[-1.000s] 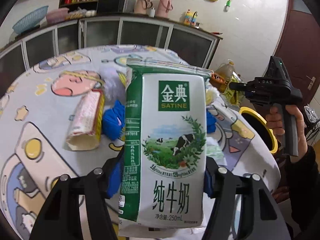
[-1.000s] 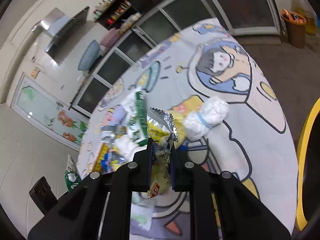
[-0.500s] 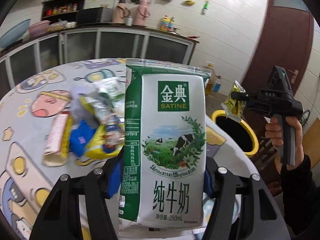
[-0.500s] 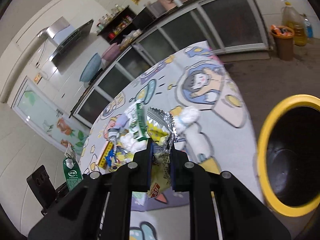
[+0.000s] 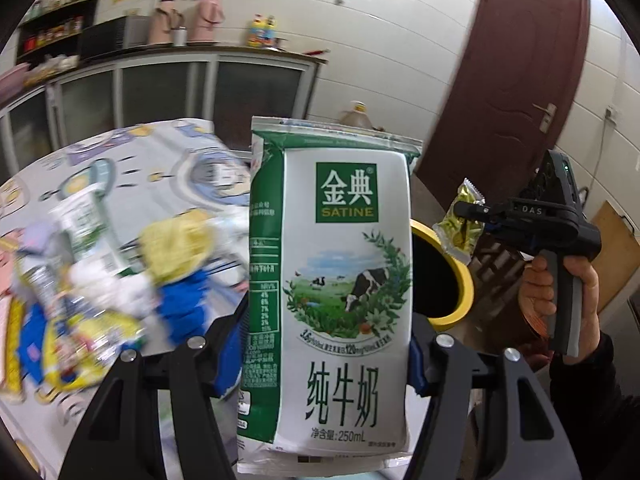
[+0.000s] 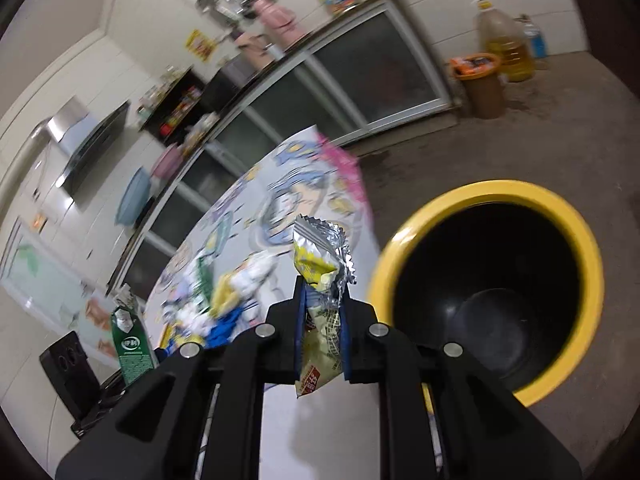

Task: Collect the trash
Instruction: 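Carry both items to the yellow bin and open both tools to drop them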

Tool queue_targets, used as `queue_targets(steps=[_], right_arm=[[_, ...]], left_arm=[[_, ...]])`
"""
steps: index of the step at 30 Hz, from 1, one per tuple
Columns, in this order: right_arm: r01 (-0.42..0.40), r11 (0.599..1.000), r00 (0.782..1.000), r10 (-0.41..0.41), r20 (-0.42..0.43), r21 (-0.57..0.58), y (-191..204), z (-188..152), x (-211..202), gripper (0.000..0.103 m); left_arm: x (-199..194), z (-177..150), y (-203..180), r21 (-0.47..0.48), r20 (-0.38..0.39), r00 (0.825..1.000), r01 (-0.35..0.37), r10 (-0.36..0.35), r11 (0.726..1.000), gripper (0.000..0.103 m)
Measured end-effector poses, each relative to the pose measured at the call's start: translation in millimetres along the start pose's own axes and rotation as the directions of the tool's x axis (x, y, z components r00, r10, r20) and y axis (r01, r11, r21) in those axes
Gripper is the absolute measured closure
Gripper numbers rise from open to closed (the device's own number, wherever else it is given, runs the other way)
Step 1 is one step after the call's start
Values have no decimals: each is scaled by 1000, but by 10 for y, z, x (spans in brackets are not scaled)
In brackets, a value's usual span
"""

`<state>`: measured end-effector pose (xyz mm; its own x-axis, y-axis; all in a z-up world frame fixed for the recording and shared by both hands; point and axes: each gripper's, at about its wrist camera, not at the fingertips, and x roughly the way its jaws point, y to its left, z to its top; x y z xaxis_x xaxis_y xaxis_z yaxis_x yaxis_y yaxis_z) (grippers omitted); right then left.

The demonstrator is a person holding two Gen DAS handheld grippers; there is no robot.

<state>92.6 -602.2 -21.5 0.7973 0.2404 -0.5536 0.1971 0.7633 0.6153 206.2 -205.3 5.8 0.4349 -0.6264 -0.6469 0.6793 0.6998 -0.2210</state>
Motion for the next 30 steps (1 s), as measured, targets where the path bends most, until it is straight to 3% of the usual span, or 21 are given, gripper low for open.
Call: queue_targets(steps=[5,12,26,27,28,29,30], right_arm=[[93,995,995,-94,26,44,-375,32,-42,89],[150,987,989,-151,12,59,-653,52,109,89],[227,968,974,-226,-19,107,-1054,97,275,86],[237,965,972,-236,-19,115,-1074,100,270,77],[251,960,968,-251,-17,125,-1101,102,254,62],[263,955,964,-265,-8,136,-1134,107,234,55],[272,951,962,-274,-2,145,-1157,109,212,50]], left_arm=[[480,242,-345,52,-29,998,58,-57,997,43],[1138,524,-705,96,-70,994,93,-87,991,43],[2073,661,-1049,60,-163,977,151,-139,987,43],[2104,664,-1059,56,-167,976,154,-143,987,43],[2129,667,-1049,47,-169,975,158,-148,986,35],[2133,669,-1028,33,-165,975,157,-150,987,19],[2115,668,-994,15,-150,979,142,-138,990,12]])
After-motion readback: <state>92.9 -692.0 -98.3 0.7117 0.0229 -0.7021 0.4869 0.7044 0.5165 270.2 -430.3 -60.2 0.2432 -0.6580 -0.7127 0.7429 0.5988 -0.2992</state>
